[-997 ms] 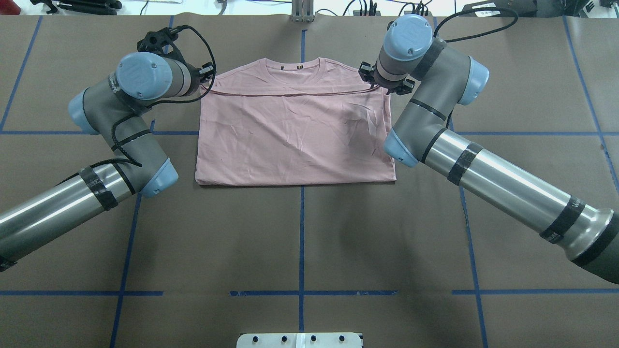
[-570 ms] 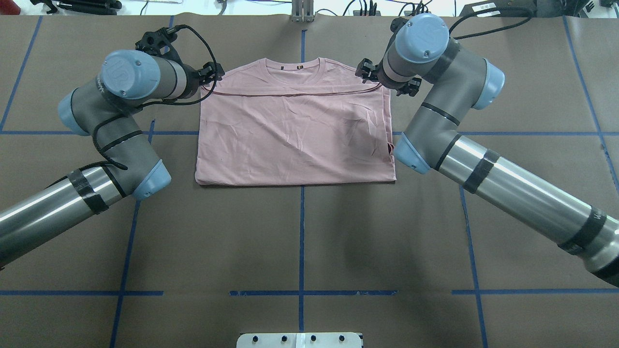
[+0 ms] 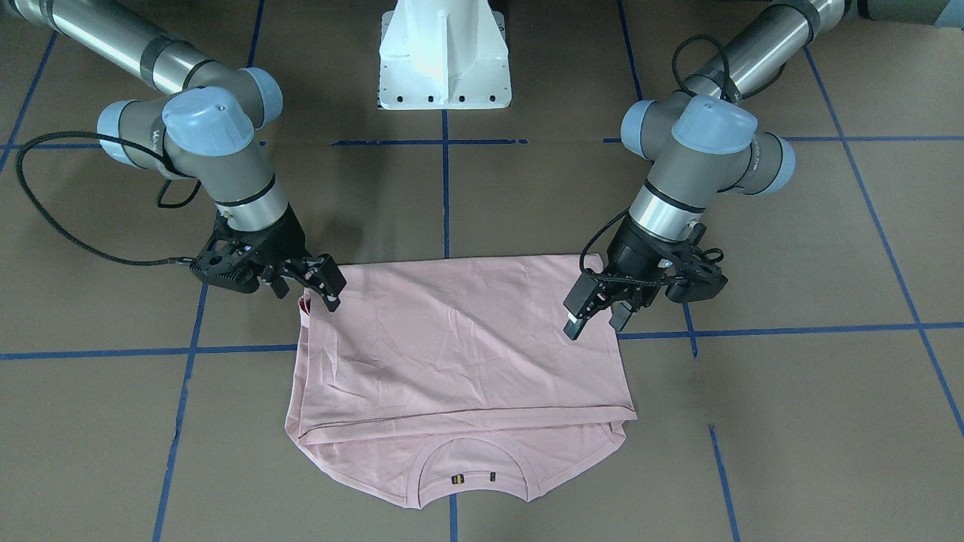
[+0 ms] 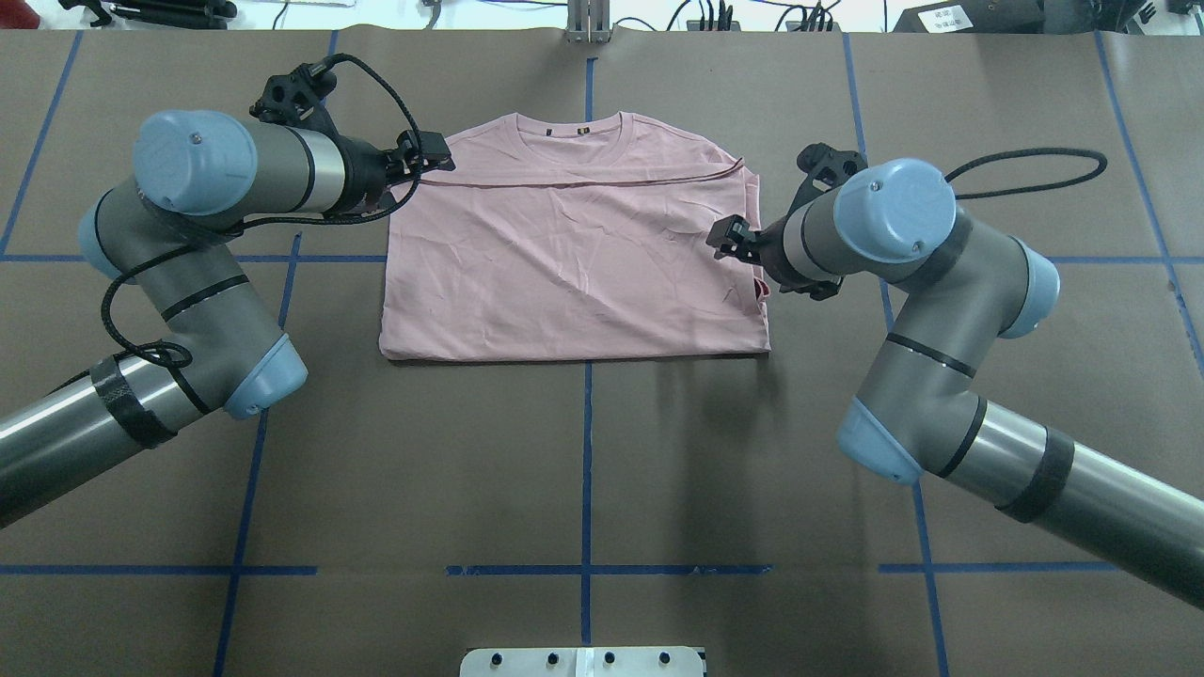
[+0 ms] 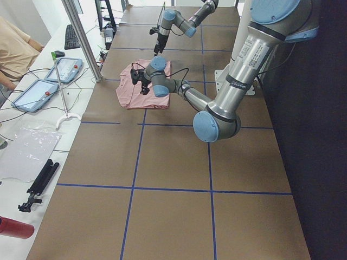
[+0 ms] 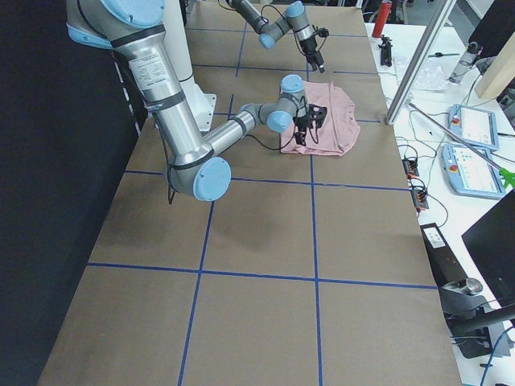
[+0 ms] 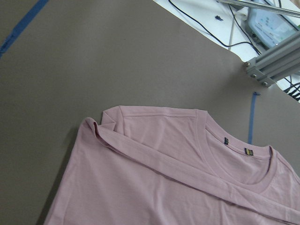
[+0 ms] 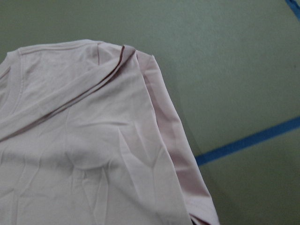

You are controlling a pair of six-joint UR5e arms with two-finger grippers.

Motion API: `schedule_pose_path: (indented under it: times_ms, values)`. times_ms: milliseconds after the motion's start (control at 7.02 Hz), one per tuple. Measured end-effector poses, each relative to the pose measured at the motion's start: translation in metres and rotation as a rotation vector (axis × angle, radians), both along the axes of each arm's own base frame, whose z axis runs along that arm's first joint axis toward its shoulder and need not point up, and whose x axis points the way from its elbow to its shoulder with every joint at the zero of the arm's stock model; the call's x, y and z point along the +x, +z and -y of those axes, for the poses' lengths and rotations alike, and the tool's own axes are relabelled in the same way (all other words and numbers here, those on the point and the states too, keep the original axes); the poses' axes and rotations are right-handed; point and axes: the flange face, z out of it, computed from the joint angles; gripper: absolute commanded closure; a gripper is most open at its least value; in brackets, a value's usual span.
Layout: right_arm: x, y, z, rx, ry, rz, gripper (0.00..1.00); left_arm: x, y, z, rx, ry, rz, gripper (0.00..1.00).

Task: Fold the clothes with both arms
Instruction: 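Move the right gripper to the folded shirt's side edge and grasp it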

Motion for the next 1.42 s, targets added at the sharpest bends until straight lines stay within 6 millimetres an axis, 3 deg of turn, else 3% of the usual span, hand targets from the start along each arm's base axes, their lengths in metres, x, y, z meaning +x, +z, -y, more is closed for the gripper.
schedule_pose_path:
  times_ms: [142, 855, 1424]
  values:
    - [-0.009, 0.002, -0.013, -0.036, 0.042, 0.010, 0.18, 0.000, -0.001, -0.002, 0.002, -0.001, -0.016, 0.00]
    - [-0.007, 0.039, -0.042, -0.167, 0.140, 0.003, 0.22, 0.006, -0.007, -0.006, -0.002, -0.003, -0.032, 0.00]
    - [-0.021, 0.043, -0.059, -0.193, 0.127, 0.004, 0.30, 0.005, -0.008, -0.005, -0.003, -0.022, -0.033, 0.00]
